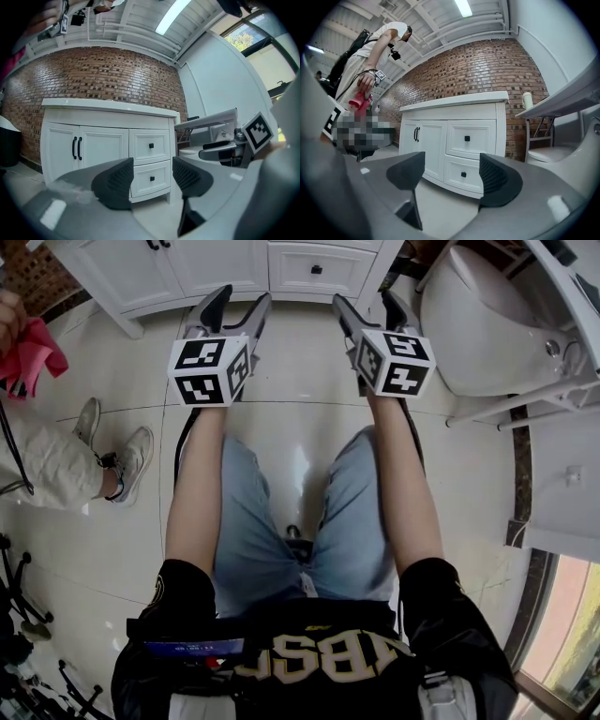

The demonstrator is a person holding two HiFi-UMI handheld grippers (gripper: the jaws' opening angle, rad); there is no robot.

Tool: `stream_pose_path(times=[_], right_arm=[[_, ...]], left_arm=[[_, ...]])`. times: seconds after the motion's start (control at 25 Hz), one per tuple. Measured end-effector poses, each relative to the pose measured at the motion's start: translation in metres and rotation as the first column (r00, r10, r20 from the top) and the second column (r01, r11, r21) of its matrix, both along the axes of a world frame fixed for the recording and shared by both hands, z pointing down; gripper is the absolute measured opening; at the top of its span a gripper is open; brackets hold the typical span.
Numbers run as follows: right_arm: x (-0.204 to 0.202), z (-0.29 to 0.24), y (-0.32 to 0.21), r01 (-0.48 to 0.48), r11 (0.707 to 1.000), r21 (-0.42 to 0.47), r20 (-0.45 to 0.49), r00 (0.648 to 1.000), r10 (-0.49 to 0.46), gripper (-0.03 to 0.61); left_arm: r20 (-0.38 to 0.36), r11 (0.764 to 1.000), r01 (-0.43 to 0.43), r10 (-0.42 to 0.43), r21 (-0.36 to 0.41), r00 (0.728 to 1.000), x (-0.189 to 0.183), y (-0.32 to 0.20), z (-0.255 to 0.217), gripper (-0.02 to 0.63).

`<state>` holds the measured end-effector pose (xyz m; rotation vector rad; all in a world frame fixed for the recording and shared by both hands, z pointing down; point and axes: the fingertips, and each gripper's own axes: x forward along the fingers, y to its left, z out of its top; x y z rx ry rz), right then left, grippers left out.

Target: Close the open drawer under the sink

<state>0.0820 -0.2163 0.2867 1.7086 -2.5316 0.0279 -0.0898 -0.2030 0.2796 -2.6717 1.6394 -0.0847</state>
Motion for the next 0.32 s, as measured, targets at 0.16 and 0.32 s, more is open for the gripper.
stream_pose_path(times=[0.16,0.32], right_arm=[[-0.0020,0.0016,-0.0011,0.004,1.000,-0.011,0.004,1.000,-0.004,0.356],[-0.0005,0.0025,-0.0009,0.007,1.000,-0.018,0.001,1.000,-0.007,0.356]], left_arm=[[0.000,1.000,0.000,0.000,-0.009,1.000,-0.0008,0.0003,0.0030,0.261],[0.000,1.000,0.001,-0.001,-0.015,1.000,0.0009,0.0005,0.0046,0.261]])
